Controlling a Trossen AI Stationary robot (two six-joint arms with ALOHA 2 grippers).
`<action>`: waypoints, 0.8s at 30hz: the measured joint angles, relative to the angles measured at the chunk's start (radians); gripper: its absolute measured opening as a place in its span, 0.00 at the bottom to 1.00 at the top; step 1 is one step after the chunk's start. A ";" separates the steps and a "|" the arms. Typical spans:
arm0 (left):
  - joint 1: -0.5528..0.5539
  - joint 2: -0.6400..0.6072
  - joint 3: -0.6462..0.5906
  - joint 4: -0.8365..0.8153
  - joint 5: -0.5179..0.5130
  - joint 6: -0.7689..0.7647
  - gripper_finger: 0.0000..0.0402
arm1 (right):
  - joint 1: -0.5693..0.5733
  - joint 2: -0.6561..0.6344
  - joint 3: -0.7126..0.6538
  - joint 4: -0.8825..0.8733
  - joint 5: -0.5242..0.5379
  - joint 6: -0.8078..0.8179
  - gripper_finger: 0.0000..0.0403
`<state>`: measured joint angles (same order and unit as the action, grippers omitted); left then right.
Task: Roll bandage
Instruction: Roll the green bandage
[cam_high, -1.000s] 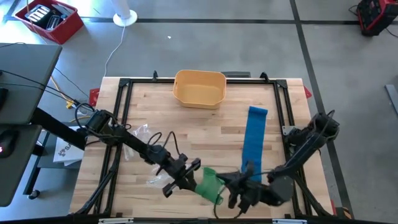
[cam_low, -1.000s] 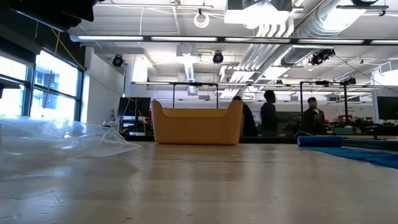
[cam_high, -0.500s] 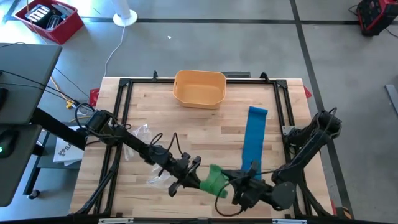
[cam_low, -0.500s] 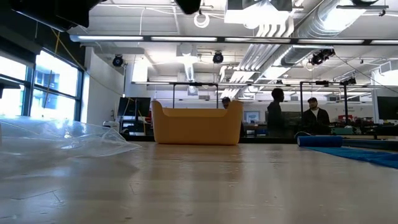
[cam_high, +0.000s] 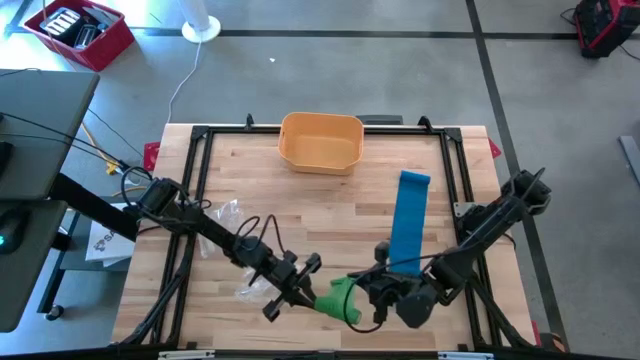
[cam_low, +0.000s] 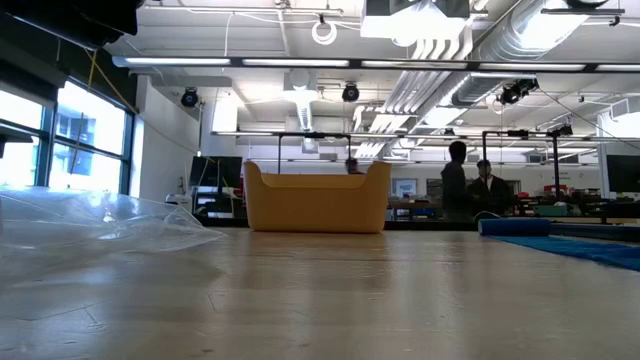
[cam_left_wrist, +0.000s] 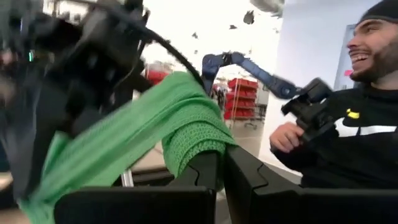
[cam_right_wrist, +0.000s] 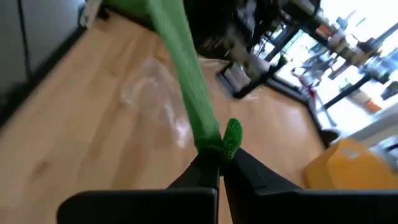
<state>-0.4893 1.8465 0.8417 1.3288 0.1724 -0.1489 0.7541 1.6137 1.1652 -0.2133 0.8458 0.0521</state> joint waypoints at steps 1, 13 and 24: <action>-0.006 0.000 0.000 0.004 -0.013 0.018 0.01 | 0.013 -0.001 -0.014 0.016 0.002 0.024 0.00; -0.019 -0.005 0.001 -0.003 -0.391 0.174 0.01 | 0.077 0.026 -0.192 0.656 -0.019 -0.079 0.00; -0.029 -0.009 0.005 -0.173 -0.597 0.161 0.01 | 0.070 0.030 -0.204 0.885 0.155 -0.106 0.00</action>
<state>-0.5185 1.8374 0.8467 1.1554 -0.4249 0.0122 0.8245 1.6440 0.9611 0.6719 1.0006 -0.0536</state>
